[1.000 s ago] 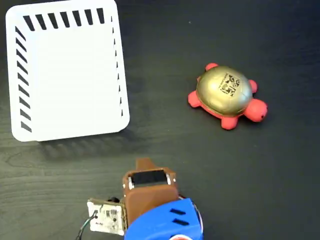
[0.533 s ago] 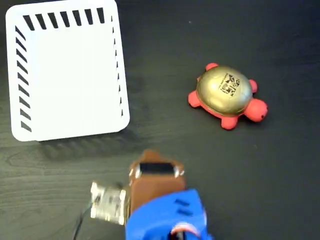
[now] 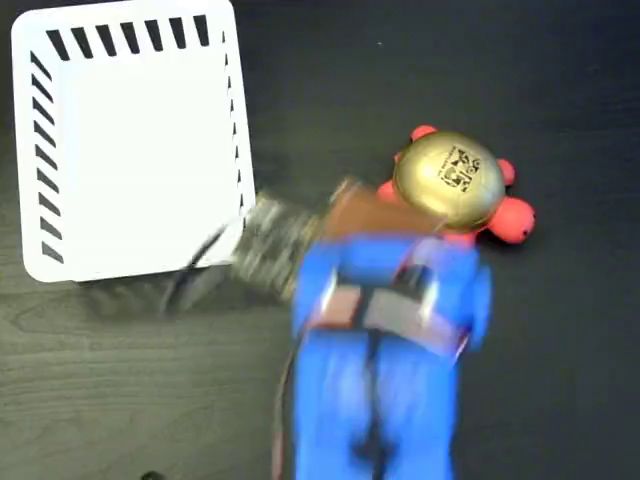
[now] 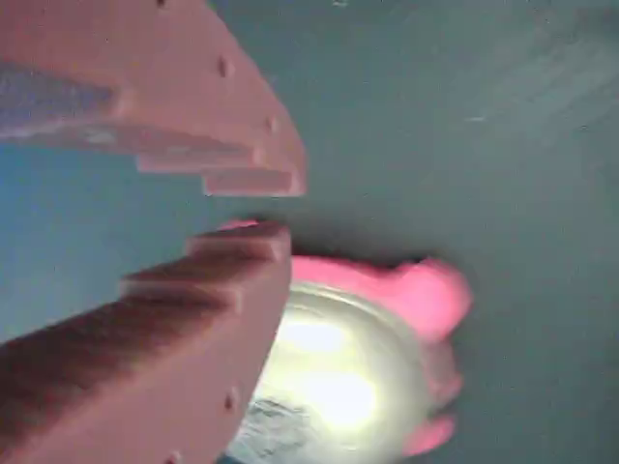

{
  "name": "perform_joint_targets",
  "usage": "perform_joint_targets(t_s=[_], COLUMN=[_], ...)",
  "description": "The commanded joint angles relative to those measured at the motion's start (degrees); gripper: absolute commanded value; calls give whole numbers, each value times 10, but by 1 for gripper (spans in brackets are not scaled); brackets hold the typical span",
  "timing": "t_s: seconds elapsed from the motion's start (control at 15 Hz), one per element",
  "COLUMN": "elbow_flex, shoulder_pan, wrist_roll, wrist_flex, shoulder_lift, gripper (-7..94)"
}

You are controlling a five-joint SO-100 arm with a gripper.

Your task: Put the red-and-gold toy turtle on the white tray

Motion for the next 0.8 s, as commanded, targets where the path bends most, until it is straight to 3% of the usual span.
perform_joint_targets(t_s=[0.0,0.4,0.47,0.73], elbow_flex=[-114,-316,-329,-396], shoulder_pan=[33,25,30,54], wrist_roll=[33,50,48,33], wrist_flex=[20,126,126,162], shoulder_lift=[-83,-290,-305,-378], gripper=[0,1,4,35])
